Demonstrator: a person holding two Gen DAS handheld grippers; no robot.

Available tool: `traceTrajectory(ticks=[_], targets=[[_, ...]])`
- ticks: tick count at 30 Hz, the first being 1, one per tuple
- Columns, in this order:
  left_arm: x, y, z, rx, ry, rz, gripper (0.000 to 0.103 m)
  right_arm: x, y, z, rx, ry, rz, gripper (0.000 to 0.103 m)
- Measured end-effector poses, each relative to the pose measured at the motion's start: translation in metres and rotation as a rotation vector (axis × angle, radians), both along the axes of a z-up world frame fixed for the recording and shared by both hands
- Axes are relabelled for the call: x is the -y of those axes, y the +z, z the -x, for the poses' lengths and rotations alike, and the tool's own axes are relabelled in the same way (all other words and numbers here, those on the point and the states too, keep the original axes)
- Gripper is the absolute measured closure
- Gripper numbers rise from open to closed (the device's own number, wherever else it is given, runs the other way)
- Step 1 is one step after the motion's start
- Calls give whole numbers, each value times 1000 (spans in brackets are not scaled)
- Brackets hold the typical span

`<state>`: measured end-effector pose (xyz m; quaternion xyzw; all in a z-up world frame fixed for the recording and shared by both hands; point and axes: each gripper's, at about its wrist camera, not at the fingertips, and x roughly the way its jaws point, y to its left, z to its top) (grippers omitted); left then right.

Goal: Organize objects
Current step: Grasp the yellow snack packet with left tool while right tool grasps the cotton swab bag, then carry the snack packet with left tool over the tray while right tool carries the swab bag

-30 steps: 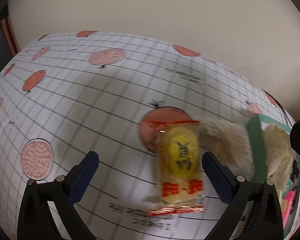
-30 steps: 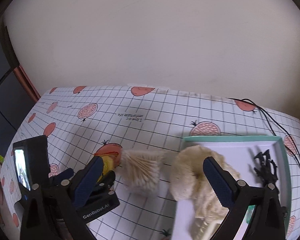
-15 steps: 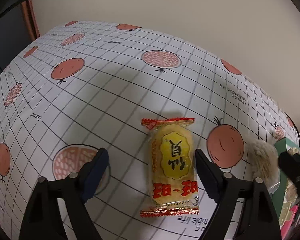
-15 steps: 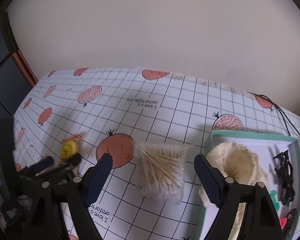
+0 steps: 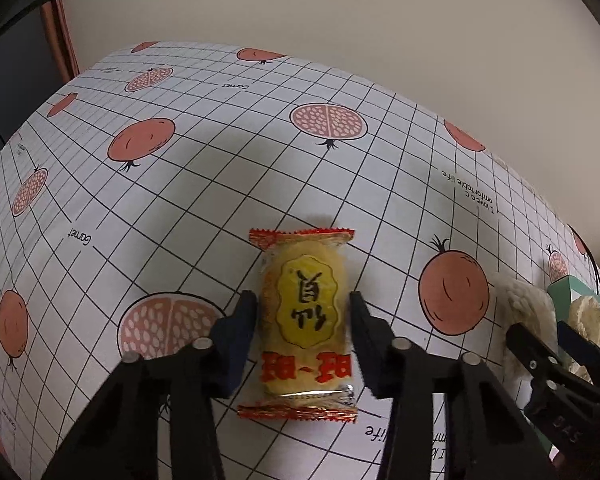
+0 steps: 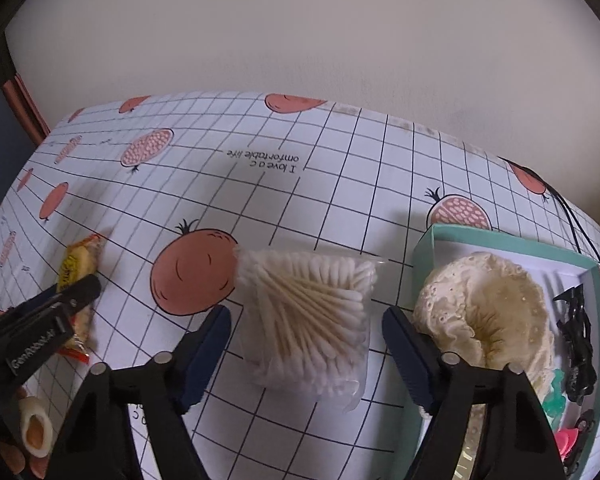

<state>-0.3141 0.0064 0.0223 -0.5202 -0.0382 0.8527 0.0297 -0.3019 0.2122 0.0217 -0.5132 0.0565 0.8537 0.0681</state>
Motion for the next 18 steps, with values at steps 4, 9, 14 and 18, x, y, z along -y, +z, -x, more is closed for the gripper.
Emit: traceTrajectory(ticks=[4,9,14,18], targets=[[-1,0,0,-2,0,-6,63,4,-7,3,17,1,-7,30],[-2,0,-1,-3,-9,-14,65,6,-10,2,21,-4,-15,48],[-5,1,-3,3,-18,-25,65,9,-4,-3,28,0,-14,54],[-7,4,-7,7,-29,-29,65,12,6,-14,16,7,-1,54]])
